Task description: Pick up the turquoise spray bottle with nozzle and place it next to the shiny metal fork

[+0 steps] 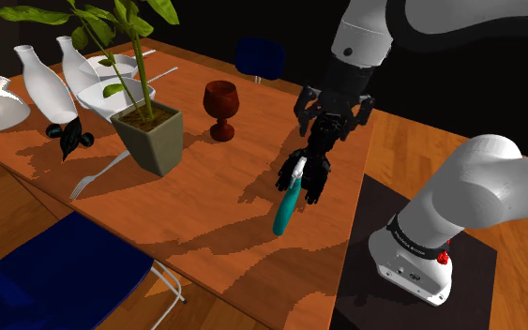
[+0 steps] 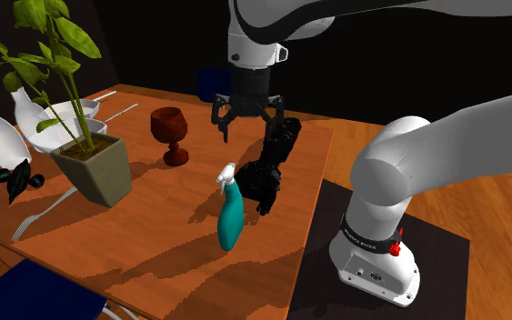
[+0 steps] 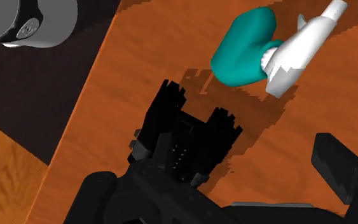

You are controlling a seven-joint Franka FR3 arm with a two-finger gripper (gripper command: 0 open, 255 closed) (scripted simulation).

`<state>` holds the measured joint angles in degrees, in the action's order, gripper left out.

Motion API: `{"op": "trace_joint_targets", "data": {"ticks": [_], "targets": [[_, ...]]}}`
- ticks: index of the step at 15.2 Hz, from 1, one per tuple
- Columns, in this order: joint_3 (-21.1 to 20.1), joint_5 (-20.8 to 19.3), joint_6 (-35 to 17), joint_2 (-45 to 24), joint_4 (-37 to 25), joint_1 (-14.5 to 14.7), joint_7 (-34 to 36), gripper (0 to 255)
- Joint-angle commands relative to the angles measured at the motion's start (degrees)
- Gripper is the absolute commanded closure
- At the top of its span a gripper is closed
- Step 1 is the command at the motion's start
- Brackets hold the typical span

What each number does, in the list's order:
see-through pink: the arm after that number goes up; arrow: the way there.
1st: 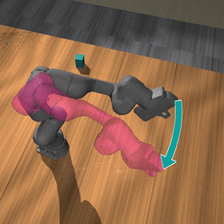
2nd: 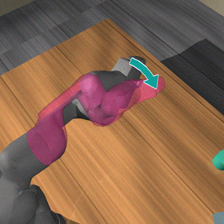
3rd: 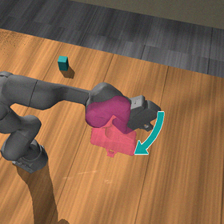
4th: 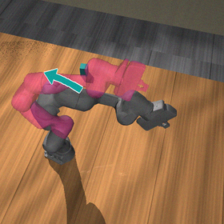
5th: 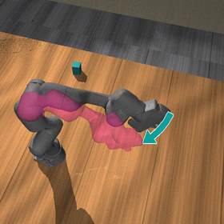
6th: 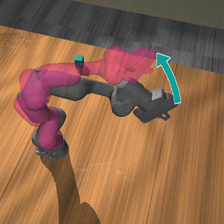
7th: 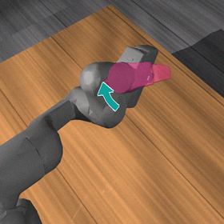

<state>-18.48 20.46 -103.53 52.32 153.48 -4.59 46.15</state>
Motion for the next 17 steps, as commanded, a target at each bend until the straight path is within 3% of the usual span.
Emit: {"op": "trace_joint_targets", "data": {"ticks": [1, 3, 10, 17], "targets": [[-4.2, 4.0, -3.3, -1.0, 1.2, -0.6, 7.9, 0], [-7.3, 6.6, -5.9, -2.4, 1.5, -1.2, 13.2, 0], [-9.9, 9.0, -12.1, -4.6, 5.4, -0.5, 12.8, 0], [-10.2, 9.3, -12.6, -4.9, 5.7, -0.4, 12.8, 0]]}}
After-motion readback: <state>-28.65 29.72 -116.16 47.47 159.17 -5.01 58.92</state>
